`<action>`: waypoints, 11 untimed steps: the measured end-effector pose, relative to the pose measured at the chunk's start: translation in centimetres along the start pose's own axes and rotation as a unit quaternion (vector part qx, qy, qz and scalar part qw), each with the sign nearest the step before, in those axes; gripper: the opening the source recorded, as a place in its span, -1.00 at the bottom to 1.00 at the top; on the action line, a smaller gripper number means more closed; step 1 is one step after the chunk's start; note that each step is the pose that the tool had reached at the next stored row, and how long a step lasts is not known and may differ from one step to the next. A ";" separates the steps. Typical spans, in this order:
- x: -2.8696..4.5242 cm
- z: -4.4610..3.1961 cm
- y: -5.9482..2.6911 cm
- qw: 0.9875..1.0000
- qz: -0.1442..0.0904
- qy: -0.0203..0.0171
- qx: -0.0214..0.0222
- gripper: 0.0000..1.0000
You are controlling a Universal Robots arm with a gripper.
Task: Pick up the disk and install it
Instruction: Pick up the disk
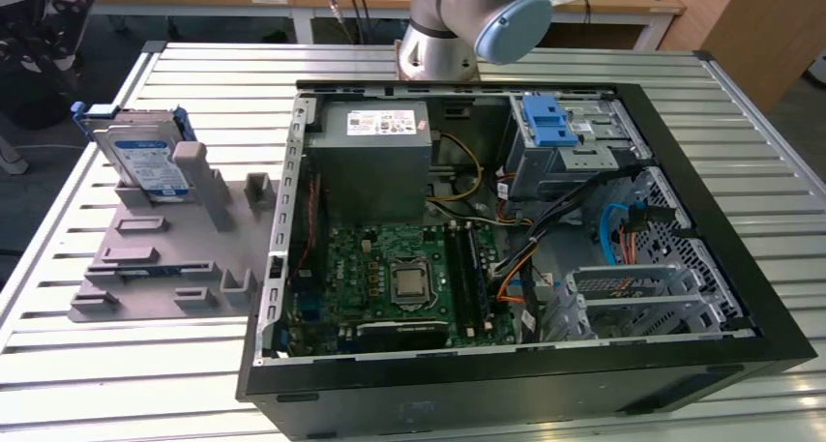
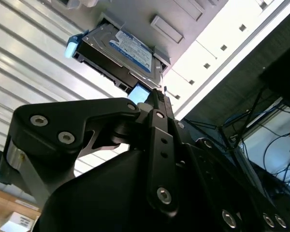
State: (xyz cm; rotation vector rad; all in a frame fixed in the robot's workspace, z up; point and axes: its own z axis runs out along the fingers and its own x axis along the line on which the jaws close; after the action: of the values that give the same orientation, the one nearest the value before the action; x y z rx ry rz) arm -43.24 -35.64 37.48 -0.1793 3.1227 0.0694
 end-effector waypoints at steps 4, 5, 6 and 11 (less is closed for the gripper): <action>0.00 0.01 0.00 1.000 -0.026 0.001 0.000 -0.79; 0.00 0.01 0.00 0.999 -0.033 0.001 -0.001 -0.79; 0.00 0.01 0.00 0.999 -0.039 0.002 -0.001 -0.79; 0.00 0.01 0.00 0.998 -0.068 0.003 -0.001 -0.79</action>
State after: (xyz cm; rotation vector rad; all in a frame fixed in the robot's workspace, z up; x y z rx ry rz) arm -43.24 -35.64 37.47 -0.3921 3.1062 0.0707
